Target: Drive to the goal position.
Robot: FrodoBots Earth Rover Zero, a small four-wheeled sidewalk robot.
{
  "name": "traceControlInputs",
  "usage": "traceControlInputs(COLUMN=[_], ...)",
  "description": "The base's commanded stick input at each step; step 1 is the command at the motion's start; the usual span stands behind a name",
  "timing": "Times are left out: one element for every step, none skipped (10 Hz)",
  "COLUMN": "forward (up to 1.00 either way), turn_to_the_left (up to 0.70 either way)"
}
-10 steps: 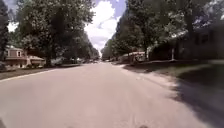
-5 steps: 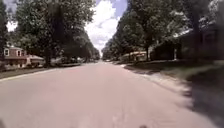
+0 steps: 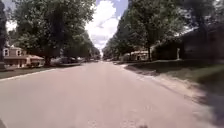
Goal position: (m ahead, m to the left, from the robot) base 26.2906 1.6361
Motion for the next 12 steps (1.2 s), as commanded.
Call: traceControlInputs(forward=[0.70,0.70,0.70,0.70,0.70,0.70,0.70,0.70,0.70,0.70,0.70,0.70], turn_to_the_left=[0.00,0.00,0.00,0.00,0.00,0.00,0.00,0.00,0.00,0.00,0.00,0.00])
